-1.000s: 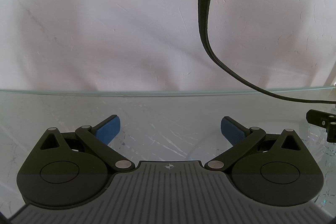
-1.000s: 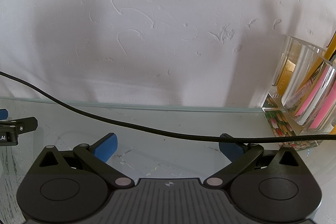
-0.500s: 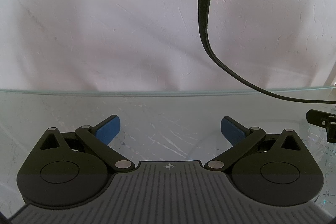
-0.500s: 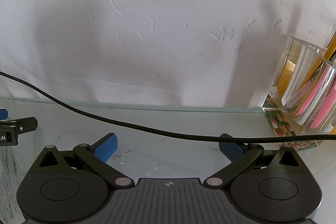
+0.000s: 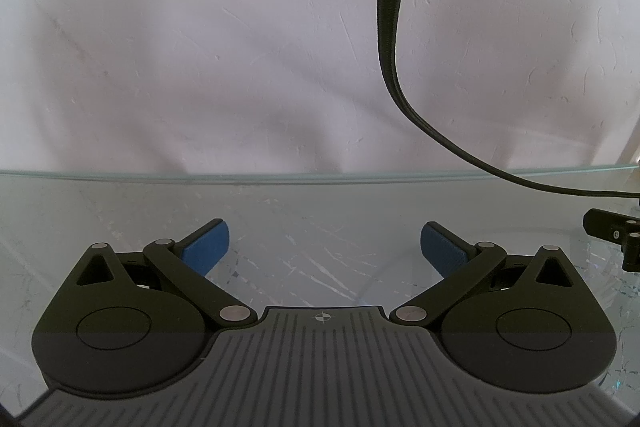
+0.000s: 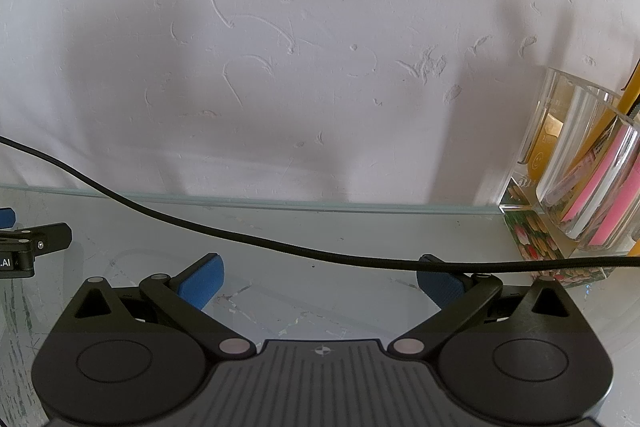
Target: Organize scattered shoes
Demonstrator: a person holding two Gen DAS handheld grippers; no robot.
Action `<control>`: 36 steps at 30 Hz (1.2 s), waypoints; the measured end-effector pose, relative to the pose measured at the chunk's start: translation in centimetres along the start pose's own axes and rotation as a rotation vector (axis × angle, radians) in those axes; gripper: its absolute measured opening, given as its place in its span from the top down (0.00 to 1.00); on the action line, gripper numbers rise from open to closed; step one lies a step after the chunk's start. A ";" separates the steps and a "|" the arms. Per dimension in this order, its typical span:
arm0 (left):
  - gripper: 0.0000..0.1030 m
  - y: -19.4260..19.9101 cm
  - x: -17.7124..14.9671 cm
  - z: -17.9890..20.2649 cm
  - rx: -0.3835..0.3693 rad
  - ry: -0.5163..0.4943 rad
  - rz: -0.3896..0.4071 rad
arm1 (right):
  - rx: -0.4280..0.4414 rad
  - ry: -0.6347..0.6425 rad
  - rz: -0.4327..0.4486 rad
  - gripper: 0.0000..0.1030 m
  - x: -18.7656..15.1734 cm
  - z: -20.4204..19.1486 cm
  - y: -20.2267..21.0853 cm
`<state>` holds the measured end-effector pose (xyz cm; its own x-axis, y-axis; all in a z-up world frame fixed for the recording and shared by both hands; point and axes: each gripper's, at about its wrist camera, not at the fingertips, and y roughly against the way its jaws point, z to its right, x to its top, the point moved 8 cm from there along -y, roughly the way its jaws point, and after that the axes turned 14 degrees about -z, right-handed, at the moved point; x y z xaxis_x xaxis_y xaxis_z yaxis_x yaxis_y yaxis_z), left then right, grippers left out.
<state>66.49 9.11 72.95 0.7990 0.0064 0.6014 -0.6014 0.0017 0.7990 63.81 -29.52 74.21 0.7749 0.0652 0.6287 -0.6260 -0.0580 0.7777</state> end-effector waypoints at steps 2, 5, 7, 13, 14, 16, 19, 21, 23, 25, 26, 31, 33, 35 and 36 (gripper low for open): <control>0.00 0.0 0.0 0.0 0.000 0.000 0.000 | 0.000 0.000 0.000 0.00 0.0 0.2 0.1; 0.00 0.0 0.0 0.0 0.000 0.000 0.000 | 0.000 0.000 0.000 0.00 0.1 0.2 0.2; 0.00 0.0 0.0 0.0 0.000 0.000 0.000 | 0.000 0.000 0.000 0.00 -0.1 -0.3 -0.2; 0.00 0.1 -0.1 0.0 0.000 0.000 0.000 | 0.000 0.000 0.000 0.00 0.1 0.2 0.1; 0.00 0.1 -0.1 0.0 0.000 0.000 0.000 | 0.000 0.000 0.000 0.00 0.1 0.3 0.2; 0.00 0.2 -0.2 0.0 0.000 0.000 0.000 | 0.000 0.000 0.001 0.00 0.1 0.5 0.3; 0.00 0.2 -0.2 0.0 0.000 0.000 0.000 | 0.000 0.000 0.001 0.00 0.0 -0.3 -0.3; 0.00 0.1 -0.1 -0.1 0.000 0.000 0.000 | 0.000 0.000 0.001 0.00 0.0 -0.2 -0.2; 0.00 0.2 -0.2 -0.1 0.000 0.000 0.000 | 0.000 0.000 0.001 0.00 0.0 0.0 -0.1; 0.00 0.3 -0.3 0.0 0.000 0.000 0.000 | 0.000 0.000 0.001 0.00 0.1 0.1 0.0; 0.00 0.2 -0.2 -0.1 0.000 0.000 0.000 | 0.000 0.000 0.001 0.00 0.1 0.2 0.1; 0.00 0.3 -0.3 -0.1 0.000 0.000 0.000 | 0.000 0.000 0.001 0.00 0.2 0.7 0.4; 0.00 0.3 -0.3 -0.1 0.000 0.000 0.000 | 0.000 0.000 0.001 0.00 0.1 0.5 0.2; 0.00 0.3 -0.3 -0.1 0.000 0.000 0.000 | 0.000 0.000 0.001 0.00 0.0 0.0 -0.1; 0.00 0.2 -0.2 -0.1 0.000 0.000 0.000 | 0.000 0.000 0.001 0.00 0.0 -0.3 -0.3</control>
<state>66.17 9.24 72.97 0.7990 0.0059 0.6013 -0.6013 0.0014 0.7990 63.93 -29.25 73.98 0.7745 0.0651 0.6292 -0.6265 -0.0576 0.7773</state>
